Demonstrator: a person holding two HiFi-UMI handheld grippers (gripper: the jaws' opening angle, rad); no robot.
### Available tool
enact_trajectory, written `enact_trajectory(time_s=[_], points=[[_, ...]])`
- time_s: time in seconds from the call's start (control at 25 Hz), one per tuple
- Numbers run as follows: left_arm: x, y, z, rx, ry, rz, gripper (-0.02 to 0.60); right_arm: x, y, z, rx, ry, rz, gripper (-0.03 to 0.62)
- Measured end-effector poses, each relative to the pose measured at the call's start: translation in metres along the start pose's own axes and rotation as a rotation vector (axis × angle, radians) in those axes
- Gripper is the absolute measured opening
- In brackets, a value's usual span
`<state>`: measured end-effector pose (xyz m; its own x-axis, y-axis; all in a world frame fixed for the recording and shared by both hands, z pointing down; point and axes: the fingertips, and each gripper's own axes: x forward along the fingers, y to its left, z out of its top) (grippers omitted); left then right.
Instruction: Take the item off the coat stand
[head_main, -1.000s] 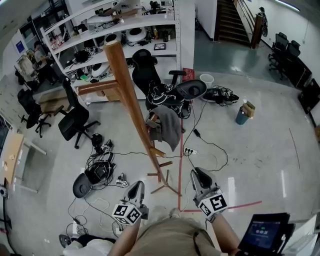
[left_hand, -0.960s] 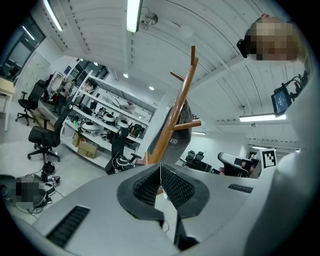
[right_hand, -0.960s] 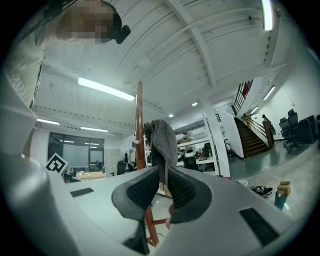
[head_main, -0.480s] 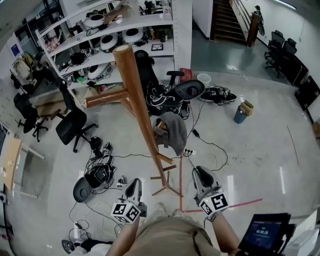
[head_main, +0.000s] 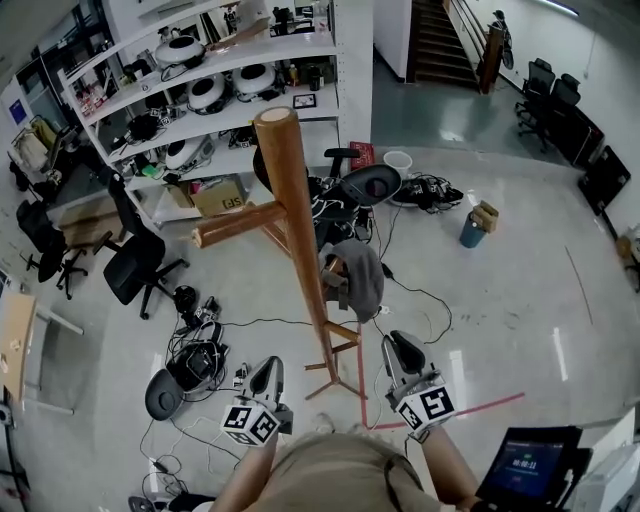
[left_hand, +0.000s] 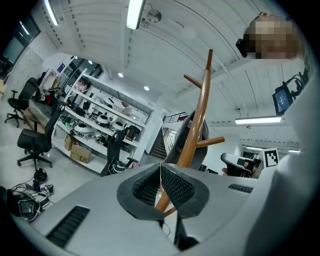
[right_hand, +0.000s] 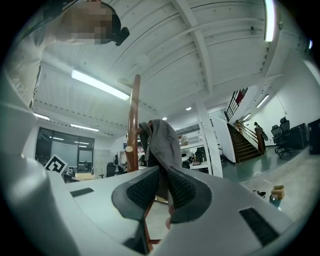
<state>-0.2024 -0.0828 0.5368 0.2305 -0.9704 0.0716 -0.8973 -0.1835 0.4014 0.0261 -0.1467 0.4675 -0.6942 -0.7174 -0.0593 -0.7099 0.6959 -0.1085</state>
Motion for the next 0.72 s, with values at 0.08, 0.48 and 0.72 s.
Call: enact_trajectory(time_s=[0.08,0.48,0.72], points=[[0.003,0.003,0.004,-0.003,-0.002,-0.012,0.018,0.002,-0.001,0.0,-0.001,0.003,-0.015,0.039],[0.008,0.022,0.011,-0.019,0.014,-0.041,0.018,0.018,0.005,0.002,-0.019,0.001,-0.058,0.039],[0.01,0.046,0.01,-0.024,0.021,-0.066,0.018,0.031,0.013,-0.001,-0.033,-0.011,-0.091,0.038]])
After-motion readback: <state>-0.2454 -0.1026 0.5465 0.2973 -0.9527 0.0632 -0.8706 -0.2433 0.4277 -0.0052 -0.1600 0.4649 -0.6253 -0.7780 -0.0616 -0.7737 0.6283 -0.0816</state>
